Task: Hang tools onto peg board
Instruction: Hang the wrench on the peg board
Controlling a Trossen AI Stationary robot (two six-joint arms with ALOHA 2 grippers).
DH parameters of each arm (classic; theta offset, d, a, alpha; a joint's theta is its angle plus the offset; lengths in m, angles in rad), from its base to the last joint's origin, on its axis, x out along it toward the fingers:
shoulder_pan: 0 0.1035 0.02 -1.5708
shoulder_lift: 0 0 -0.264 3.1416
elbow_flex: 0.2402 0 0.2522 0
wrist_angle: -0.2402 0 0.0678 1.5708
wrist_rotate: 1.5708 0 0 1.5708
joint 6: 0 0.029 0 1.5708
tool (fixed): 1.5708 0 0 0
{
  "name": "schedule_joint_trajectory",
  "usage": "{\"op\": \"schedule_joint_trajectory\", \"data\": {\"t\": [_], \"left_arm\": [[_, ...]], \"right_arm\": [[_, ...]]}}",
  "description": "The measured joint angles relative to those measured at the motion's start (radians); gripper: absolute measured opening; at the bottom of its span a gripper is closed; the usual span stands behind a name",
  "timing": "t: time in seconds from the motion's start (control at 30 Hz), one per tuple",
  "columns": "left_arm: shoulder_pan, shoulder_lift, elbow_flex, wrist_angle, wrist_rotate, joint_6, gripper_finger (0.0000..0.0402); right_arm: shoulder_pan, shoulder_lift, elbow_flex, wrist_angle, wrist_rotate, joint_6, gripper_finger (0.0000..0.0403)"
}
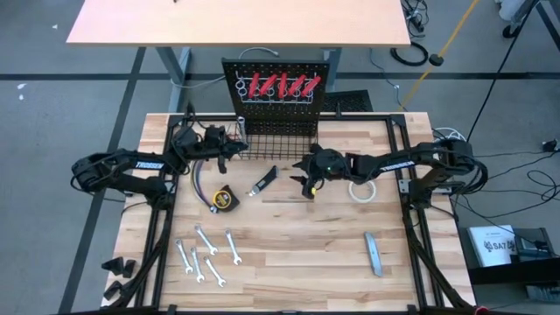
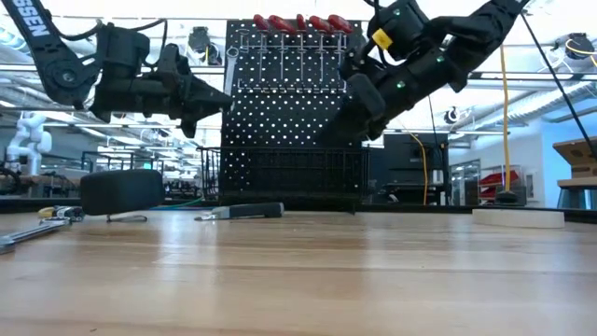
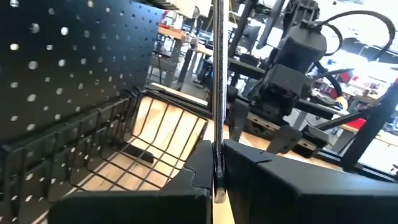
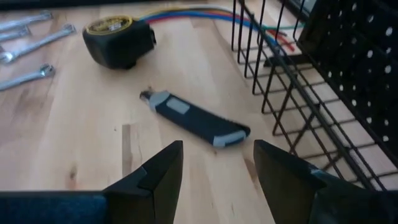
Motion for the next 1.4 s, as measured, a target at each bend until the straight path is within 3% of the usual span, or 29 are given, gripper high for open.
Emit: {"op": "schedule_joint_trajectory", "data": {"t": [0.4,0.67,1.03,1.4], "left_arm": [[0.043,0.025,0.070,-0.140,0.014,0.058,0.0017],[0.128,0.068,0.070,-0.137,0.115,0.025,0.0017],[0.132,0.105,0.139,-0.194,0.127,0.025,0.0017],[0.133,0.106,0.130,-0.194,0.196,0.040,0.0017]], "right_arm": [[0.002,0.046,0.000,0.020,0.003,0.012,0.0189],[0.003,0.056,0.000,0.028,0.006,0.007,0.0189],[0.002,0.057,0.000,0.050,0.001,0.011,0.0189],[0.003,0.057,0.001,0.013,0.001,0.011,0.0189]]}}
